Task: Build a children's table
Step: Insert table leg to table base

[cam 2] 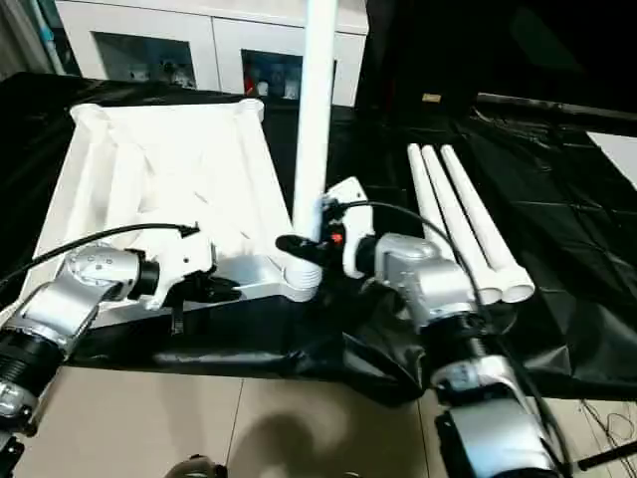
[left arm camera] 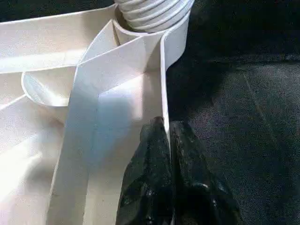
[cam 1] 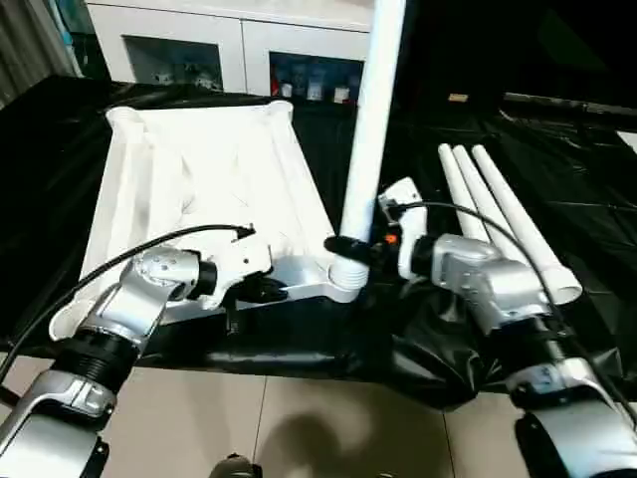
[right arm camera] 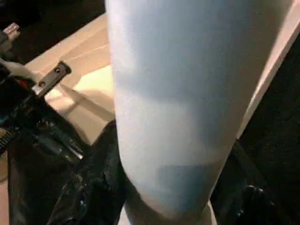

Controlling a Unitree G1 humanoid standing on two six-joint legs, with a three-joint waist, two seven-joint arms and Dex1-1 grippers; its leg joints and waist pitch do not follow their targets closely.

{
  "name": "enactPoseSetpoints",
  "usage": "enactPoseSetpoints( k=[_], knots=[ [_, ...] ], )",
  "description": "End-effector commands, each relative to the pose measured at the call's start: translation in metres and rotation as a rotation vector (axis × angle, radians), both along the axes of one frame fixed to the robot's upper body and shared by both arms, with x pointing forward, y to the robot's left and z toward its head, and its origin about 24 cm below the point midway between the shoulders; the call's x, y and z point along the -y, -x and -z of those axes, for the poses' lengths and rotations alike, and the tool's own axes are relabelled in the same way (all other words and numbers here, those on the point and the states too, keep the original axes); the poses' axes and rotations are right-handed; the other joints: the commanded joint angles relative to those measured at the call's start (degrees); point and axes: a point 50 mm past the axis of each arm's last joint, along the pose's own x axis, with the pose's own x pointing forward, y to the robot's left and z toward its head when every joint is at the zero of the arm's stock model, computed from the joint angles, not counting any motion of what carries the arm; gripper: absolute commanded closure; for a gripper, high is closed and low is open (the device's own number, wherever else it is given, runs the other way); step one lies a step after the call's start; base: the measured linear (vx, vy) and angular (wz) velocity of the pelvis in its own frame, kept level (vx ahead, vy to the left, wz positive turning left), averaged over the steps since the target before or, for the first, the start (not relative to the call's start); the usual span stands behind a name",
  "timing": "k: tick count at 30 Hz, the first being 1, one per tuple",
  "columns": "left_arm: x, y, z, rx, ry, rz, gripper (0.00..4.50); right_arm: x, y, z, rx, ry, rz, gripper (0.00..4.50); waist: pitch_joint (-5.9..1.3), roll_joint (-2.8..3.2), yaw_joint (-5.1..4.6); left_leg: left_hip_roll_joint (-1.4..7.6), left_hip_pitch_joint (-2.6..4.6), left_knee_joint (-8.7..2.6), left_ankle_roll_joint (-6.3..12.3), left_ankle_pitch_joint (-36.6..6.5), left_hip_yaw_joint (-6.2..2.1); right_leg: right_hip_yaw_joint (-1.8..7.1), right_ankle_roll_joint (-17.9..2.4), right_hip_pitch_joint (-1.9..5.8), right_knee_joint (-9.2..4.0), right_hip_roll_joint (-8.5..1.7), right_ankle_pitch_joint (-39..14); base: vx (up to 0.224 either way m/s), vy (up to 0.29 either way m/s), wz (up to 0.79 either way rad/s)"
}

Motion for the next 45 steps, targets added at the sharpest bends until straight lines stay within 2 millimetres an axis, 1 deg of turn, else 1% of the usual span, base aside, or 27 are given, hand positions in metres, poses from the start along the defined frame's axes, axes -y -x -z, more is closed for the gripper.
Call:
enactPoseSetpoints(
  k=[1, 2, 5, 6, 10, 11, 13, 14, 15, 17, 20, 21, 22, 23, 24, 25, 27, 29, 32, 34, 35, 37, 39, 41, 43, 44, 45],
  knots=[
    [0.002, 0.006, 0.009, -0.031, -0.045, 0.026, 4.5, 0.004, -0.002, 0.005, -0.023, 0.005, 0.018, 2.62, -4.43, 0.54, -0.21, 2.6, 1.62, -4.66, -1.48, -11.2, -1.29, 2.71, -12.3, 2.2, -4.25, -5.02, -9.3, 0.0, 0.0, 0.0],
    [0.002, 0.006, 0.008, -0.03, -0.045, 0.024, 4.5, 0.005, -0.002, 0.007, -0.029, 0.002, 0.023, 2.62, -4.44, 0.47, -0.21, 2.63, 1.61, -4.68, -1.51, -11.4, -1.31, 2.7, -12.3, 2.25, -4.23, -5.09, -9.5, 0.0, 0.0, 0.0],
    [0.002, 0.007, 0.008, -0.028, -0.044, 0.019, 4.5, 0.006, -0.003, 0.01, -0.033, -0.006, 0.033, 2.62, -4.46, 0.57, -0.25, 2.66, 1.54, -4.73, -1.55, -11.2, -1.33, 2.68, -12.4, 2.24, -4.16, -5.03, -8.9, 0.0, 0.0, 0.0],
    [0.002, 0.007, 0.008, -0.028, -0.044, 0.017, 4.5, 0.007, -0.003, 0.013, -0.039, -0.01, 0.036, 2.62, -4.51, 0.69, -0.24, 2.64, 1.61, -4.69, -1.6, -11.4, -1.34, 2.67, -12.5, 2.2, -4.14, -5.02, -8.8, 0.0, 0.0, 0.0],
    [0.002, 0.008, 0.009, -0.029, -0.043, 0.016, 4.5, 0.008, 0.0, 0.022, -0.063, -0.028, 0.042, 2.62, -4.5, 0.76, -0.31, 2.61, 1.69, -4.78, -1.85, -12.6, -1.37, 2.65, -12.6, 2.21, -4.26, -4.94, -8.8, 0.0, 0.0, 0.0],
    [0.003, 0.008, 0.009, -0.027, -0.04, 0.014, 4.5, 0.01, 0.002, 0.028, -0.085, -0.052, 0.054, 2.62, -4.5, 0.96, -0.3, 2.65, 1.75, -4.82, -2.04, -13.4, -1.43, 2.69, -12.6, 2.17, -4.31, -5.0, -9.2, 0.0, 0.0, 0.0],
    [0.003, 0.008, 0.009, -0.024, -0.038, 0.01, 4.5, 0.011, 0.003, 0.031, -0.094, -0.059, 0.063, 2.62, -4.53, 0.79, -0.32, 2.68, 1.79, -4.85, -2.17, -14.0, -1.46, 2.67, -12.6, 2.24, -4.38, -5.03, -9.7, 0.0, 0.0, 0.0],
    [0.003, 0.008, 0.008, -0.019, -0.035, 0.007, 4.5, 0.013, 0.004, 0.034, -0.103, -0.071, 0.075, 2.62, -4.57, 1.01, -0.29, 2.67, 1.77, -4.86, -2.18, -14.0, -1.5, 2.67, -12.7, 2.23, -4.3, -4.99, -9.4, 0.0, 0.0, 0.0],
    [0.004, 0.007, 0.008, -0.016, -0.033, 0.002, 4.5, 0.014, 0.005, 0.037, -0.112, -0.084, 0.084, 2.62, -4.56, 0.97, -0.33, 2.69, 1.8, -4.88, -2.17, -14.1, -1.47, 2.68, -12.7, 2.17, -4.37, -4.99, -9.4, 0.0, 0.0, 0.0],
    [0.004, 0.007, 0.008, -0.008, -0.03, -0.005, 4.5, 0.017, 0.011, 0.046, -0.127, -0.111, 0.104, 2.62, -4.65, 1.11, -0.3, 2.67, 1.79, -4.87, -2.19, -14.2, -1.49, 2.63, -13.0, 2.25, -4.29, -4.92, -8.3, 0.0, 0.0, 0.0],
    [0.004, 0.007, 0.007, -0.006, -0.029, -0.009, 4.5, 0.017, 0.013, 0.05, -0.131, -0.122, 0.112, 2.62, -4.69, 1.19, -0.24, 2.64, 1.83, -4.89, -2.04, -14.8, -1.52, 2.56, -13.2, 2.24, -4.31, -4.89, -8.3, 0.0, 0.0, 0.0],
    [0.004, 0.006, 0.007, -0.005, -0.028, -0.011, 4.5, 0.017, 0.015, 0.053, -0.12, -0.124, 0.116, 2.62, -4.66, 1.4, -0.24, 2.62, 1.8, -4.92, -2.09, -15.0, -1.56, 2.56, -13.2, 2.22, -4.31, -4.87, -8.6, 0.0, 0.0, 0.0],
    [0.005, 0.006, 0.007, -0.004, -0.027, -0.011, 4.5, 0.017, 0.017, 0.055, -0.115, -0.12, 0.115, 2.62, -4.64, 1.79, -0.16, 2.63, 1.86, -4.93, -2.22, -15.5, -1.57, 2.57, -13.1, 2.1, -4.41, -4.91, -9.0, 0.0, 0.0, 0.0],
    [0.005, 0.006, 0.007, -0.003, -0.027, -0.012, 4.5, 0.016, 0.019, 0.058, -0.107, -0.114, 0.111, 2.62, -4.63, 1.43, -0.22, 2.66, 1.87, -5.0, -2.34, -16.4, -1.6, 2.6, -12.9, 2.18, -4.57, -4.95, -10.1, 0.0, 0.0, 0.0],
    [0.005, 0.006, 0.007, 0.0, -0.025, -0.013, 4.5, 0.016, 0.022, 0.061, -0.091, -0.098, 0.106, 2.62, -4.62, 1.45, -0.23, 2.65, 1.92, -4.99, -2.31, -16.6, -1.61, 2.62, -12.8, 2.11, -4.62, -4.96, -10.4, 0.0, 0.0, 0.0],
    [0.006, 0.006, 0.007, 0.003, -0.024, -0.014, 4.5, 0.015, 0.024, 0.063, -0.08, -0.087, 0.099, 2.62, -4.62, 1.81, -0.22, 2.64, 1.88, -5.03, -2.38, -17.0, -1.66, 2.64, -12.6, 2.08, -4.71, -4.97, -10.9, 0.0, 0.0, 0.0],
    [0.006, 0.005, 0.006, 0.01, -0.022, -0.016, 4.5, 0.015, 0.027, 0.067, -0.057, -0.063, 0.096, 2.62, -4.6, 1.71, -0.28, 2.65, 1.88, -5.17, -2.44, -17.6, -1.77, 2.59, -12.3, 2.13, -4.75, -4.92, -11.6, 0.0, 0.0, 0.0],
    [0.008, 0.004, 0.006, 0.014, -0.021, -0.015, 4.5, 0.015, 0.031, 0.071, -0.03, -0.016, 0.075, 2.63, -4.53, 1.69, -0.35, 2.65, 1.99, -5.21, -2.62, -18.6, -1.78, 2.61, -12.0, 1.93, -4.95, -4.92, -13.4, 0.0, 0.0, 0.0],
    [0.01, 0.004, 0.006, 0.017, -0.019, -0.014, 4.5, 0.014, 0.034, 0.072, -0.013, 0.015, 0.045, 2.63, -4.35, 1.48, -0.46, 2.67, 2.12, -5.32, -2.51, -19.7, -1.84, 2.68, -11.6, 1.84, -5.2, -4.91, -15.6, 0.0, 0.0, 0.0],
    [0.011, 0.004, 0.005, 0.019, -0.018, -0.013, 4.5, 0.015, 0.034, 0.072, -0.008, 0.029, 0.033, 2.63, -4.3, 1.53, -0.46, 2.67, 2.17, -5.39, -2.57, -20.3, -1.91, 2.7, -11.3, 1.82, -5.29, -4.93, -16.8, 0.0, 0.0, 0.0],
    [0.012, 0.004, 0.005, 0.019, -0.017, -0.013, 4.5, 0.015, 0.034, 0.072, -0.005, 0.033, 0.032, 2.63, -4.23, 1.29, -0.49, 2.7, 2.25, -5.39, -2.47, -20.9, -1.9, 2.75, -11.1, 1.74, -5.48, -5.02, -18.0, 0.0, 0.0, 0.0],
    [0.014, 0.004, 0.006, 0.019, -0.013, -0.008, 4.5, 0.016, 0.034, 0.073, 0.001, 0.055, 0.02, 2.63, -4.08, 1.14, -0.52, 2.73, 2.38, -5.46, -2.49, -21.7, -1.95, 2.74, -10.8, 1.59, -5.68, -5.04, -19.7, 0.0, 0.0, 0.0],
    [0.014, 0.006, 0.007, 0.018, -0.015, 0.0, 4.5, 0.015, 0.034, 0.073, -0.001, 0.071, 0.002, 2.63, -3.98, 1.17, -0.55, 2.7, 2.54, -5.49, -2.54, -22.7, -2.02, 2.78, -10.5, 1.51, -5.87, -5.11, -21.5, 0.0, 0.0, 0.0],
    [0.015, 0.006, 0.008, 0.02, -0.022, 0.01, 4.5, 0.014, 0.035, 0.074, -0.008, 0.102, -0.04, 2.63, -3.94, 0.42, -0.63, 2.78, 2.69, -5.58, -2.29, -22.6, -2.02, 2.79, -10.1, 1.51, -6.06, -5.19, -22.9, 0.0, 0.0, 0.0],
    [0.015, 0.006, 0.008, 0.02, -0.022, 0.01, 4.5, 0.014, 0.035, 0.074, -0.008, 0.103, -0.04, 2.63, -4.05, 0.71, -0.6, 2.76, 2.59, -5.69, -2.19, -21.6, -2.01, 2.85, -10.1, 1.65, -6.03, -5.23, -21.9, 0.0, 0.0, 0.0],
    [0.015, 0.007, 0.008, 0.021, -0.024, 0.015, 4.5, 0.014, 0.035, 0.075, -0.017, 0.117, -0.063, 2.63, -4.13, 0.55, -0.57, 2.77, 2.66, -5.72, -2.07, -21.0, -2.0, 2.83, -10.2, 1.68, -6.0, -5.23, -21.1, 0.0, 0.0, 0.0],
    [0.015, 0.007, 0.007, 0.02, -0.025, 0.021, 4.5, 0.013, 0.036, 0.075, -0.024, 0.137, -0.093, 2.63, -4.12, 0.16, -0.66, 2.81, 2.58, -5.81, -1.96, -20.8, -1.94, 2.79, -10.1, 1.74, -6.04, -5.16, -20.8, 0.0, 0.0, 0.0]
  ],
)
